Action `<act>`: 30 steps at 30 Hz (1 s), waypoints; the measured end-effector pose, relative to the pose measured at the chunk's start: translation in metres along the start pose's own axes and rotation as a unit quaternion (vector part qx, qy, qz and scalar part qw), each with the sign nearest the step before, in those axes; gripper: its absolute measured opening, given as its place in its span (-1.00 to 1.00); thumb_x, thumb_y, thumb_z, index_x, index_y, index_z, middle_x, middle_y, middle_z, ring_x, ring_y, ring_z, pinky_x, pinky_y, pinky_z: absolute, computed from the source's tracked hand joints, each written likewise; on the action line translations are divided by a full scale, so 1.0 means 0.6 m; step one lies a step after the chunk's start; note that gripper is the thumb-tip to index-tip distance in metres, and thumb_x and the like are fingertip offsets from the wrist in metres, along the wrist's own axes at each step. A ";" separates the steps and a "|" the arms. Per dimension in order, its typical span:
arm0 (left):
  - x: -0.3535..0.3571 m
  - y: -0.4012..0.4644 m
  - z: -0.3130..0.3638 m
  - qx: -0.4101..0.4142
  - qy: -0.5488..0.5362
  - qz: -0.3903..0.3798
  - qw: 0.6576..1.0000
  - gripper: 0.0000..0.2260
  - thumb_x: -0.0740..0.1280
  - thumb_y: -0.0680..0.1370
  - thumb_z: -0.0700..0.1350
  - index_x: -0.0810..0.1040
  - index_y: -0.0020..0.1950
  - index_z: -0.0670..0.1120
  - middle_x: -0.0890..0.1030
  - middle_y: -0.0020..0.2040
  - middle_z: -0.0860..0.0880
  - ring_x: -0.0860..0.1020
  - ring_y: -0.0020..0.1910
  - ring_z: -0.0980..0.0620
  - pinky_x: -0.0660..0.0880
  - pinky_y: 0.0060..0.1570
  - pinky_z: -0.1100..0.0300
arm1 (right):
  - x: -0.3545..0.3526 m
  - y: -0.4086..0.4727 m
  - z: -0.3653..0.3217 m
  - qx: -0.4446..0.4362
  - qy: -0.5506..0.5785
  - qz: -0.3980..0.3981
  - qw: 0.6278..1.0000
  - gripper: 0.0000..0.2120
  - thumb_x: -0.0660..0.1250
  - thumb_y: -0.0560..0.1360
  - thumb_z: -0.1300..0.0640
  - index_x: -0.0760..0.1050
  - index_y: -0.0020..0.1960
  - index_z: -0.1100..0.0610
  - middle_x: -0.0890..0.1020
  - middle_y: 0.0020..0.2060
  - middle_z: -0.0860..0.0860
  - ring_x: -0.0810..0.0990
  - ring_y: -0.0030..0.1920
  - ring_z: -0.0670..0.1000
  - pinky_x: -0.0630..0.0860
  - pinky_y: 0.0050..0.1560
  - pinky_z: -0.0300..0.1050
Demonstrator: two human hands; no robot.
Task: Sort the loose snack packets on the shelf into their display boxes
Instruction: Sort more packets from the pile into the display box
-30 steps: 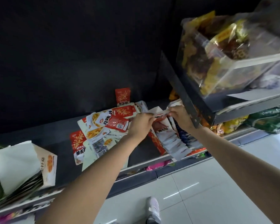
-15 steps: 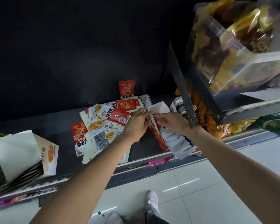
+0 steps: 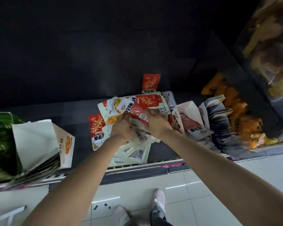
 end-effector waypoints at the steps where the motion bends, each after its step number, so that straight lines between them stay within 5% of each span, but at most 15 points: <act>1: 0.007 0.001 -0.012 -0.003 0.003 -0.020 1.000 -0.49 0.19 0.58 -0.18 0.11 0.51 -0.14 0.13 0.53 -0.11 0.09 0.51 -0.08 0.10 0.48 0.06 | 0.017 0.016 -0.002 0.010 -0.005 -0.024 1.000 -0.43 0.18 0.56 0.12 0.05 0.51 0.07 0.17 0.48 0.05 0.22 0.45 0.16 0.32 0.35 0.19; 4: 0.015 0.007 -0.042 -0.007 -0.028 -0.034 0.999 -0.55 0.16 0.59 -0.21 0.18 0.49 -0.15 0.20 0.51 -0.11 0.16 0.49 -0.05 0.10 0.44 0.16 | 0.039 0.052 -0.021 0.024 -0.082 -0.039 0.996 -0.35 0.23 0.54 0.11 -0.02 0.52 0.07 0.15 0.48 0.08 0.19 0.46 0.16 0.36 0.32 0.21; 8: -0.019 -0.004 -0.055 -0.029 -0.128 0.019 0.991 -0.63 0.18 0.57 -0.30 0.36 0.38 -0.18 0.42 0.37 -0.11 0.38 0.36 -0.09 0.28 0.26 0.26 | 0.011 0.057 -0.058 0.016 -0.170 0.016 0.985 -0.60 0.20 0.51 0.37 0.34 0.33 0.19 0.50 0.21 0.19 0.54 0.18 0.21 0.53 0.02 0.05; 10: -0.030 -0.009 -0.064 -0.068 -0.199 0.027 0.977 -0.64 0.19 0.57 -0.30 0.35 0.37 -0.22 0.46 0.32 -0.14 0.41 0.34 -0.11 0.33 0.23 0.21 | -0.013 0.047 -0.055 0.018 -0.092 0.037 0.995 -0.68 0.14 0.53 0.40 0.43 0.25 0.22 0.57 0.10 0.20 0.60 0.07 0.21 0.55 -0.03 -0.03; 13: -0.054 -0.017 -0.049 -0.082 -0.315 0.044 0.944 -0.67 0.26 0.55 -0.23 0.37 0.32 -0.21 0.53 0.19 -0.12 0.49 0.19 -0.08 0.40 0.23 0.08 | -0.064 0.013 -0.035 0.028 0.159 0.048 0.986 -0.77 0.22 0.55 0.30 0.50 0.18 0.21 0.57 -0.06 0.05 0.56 -0.05 -0.01 0.40 -0.22 -0.54; 15: -0.085 -0.026 -0.008 -0.034 -0.373 0.067 0.925 -0.79 0.32 0.53 -0.20 0.47 0.17 -0.13 0.58 0.05 -0.09 0.54 0.06 -0.04 0.45 0.18 0.06 | -0.099 -0.014 -0.027 0.018 0.238 0.053 0.970 -0.83 0.29 0.52 0.24 0.55 0.10 0.17 0.52 -0.09 -0.03 0.49 -0.06 -0.08 0.36 -0.19 -0.48; 18: -0.135 -0.047 0.073 0.061 -0.376 0.097 0.920 -0.90 0.34 0.52 -0.21 0.57 0.00 -0.20 0.60 -0.14 -0.02 0.56 -0.19 0.14 0.50 -0.07 0.34 | -0.151 -0.048 0.006 0.030 0.223 0.107 0.968 -0.93 0.31 0.47 0.26 0.54 -0.13 0.13 0.60 -0.15 0.04 0.57 -0.08 0.03 0.46 -0.05 -0.16; 22: -0.148 -0.069 0.170 0.134 -0.359 0.103 0.918 -0.86 0.37 0.50 -0.18 0.63 0.03 -0.17 0.68 -0.07 -0.06 0.64 -0.08 0.00 0.57 0.02 0.01 | -0.234 -0.118 0.045 0.032 0.287 0.234 0.928 -0.69 0.29 0.49 0.27 0.46 0.21 0.08 0.58 -0.08 -0.06 0.55 -0.05 -0.07 0.49 0.08 -0.16; 25: -0.134 -0.081 0.231 0.164 -0.346 0.099 0.918 -0.83 0.38 0.50 -0.17 0.64 0.05 -0.17 0.68 -0.04 -0.09 0.65 -0.08 0.01 0.58 0.00 0.02 | -0.276 -0.173 0.066 0.008 0.285 0.320 0.903 -0.55 0.28 0.49 0.29 0.33 0.32 0.01 0.58 -0.05 -0.05 0.55 -0.06 -0.10 0.49 -0.03 -0.23; 30: -0.095 -0.094 0.292 0.180 -0.269 0.093 0.941 -0.84 0.35 0.52 -0.19 0.64 0.02 -0.22 0.68 -0.08 -0.17 0.62 -0.10 -0.03 0.38 -0.24 0.34 | -0.278 -0.208 0.124 0.042 0.163 0.342 0.924 -0.86 0.29 0.47 0.31 0.45 0.01 0.18 0.61 -0.12 0.07 0.58 -0.09 0.04 0.48 -0.13 -0.09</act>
Point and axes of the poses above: each hand's wrist, its own y-axis towards the middle knuckle, its own x-axis out of the palm, z = x × y, the point moved 10 cm from there along y, towards the middle knuckle
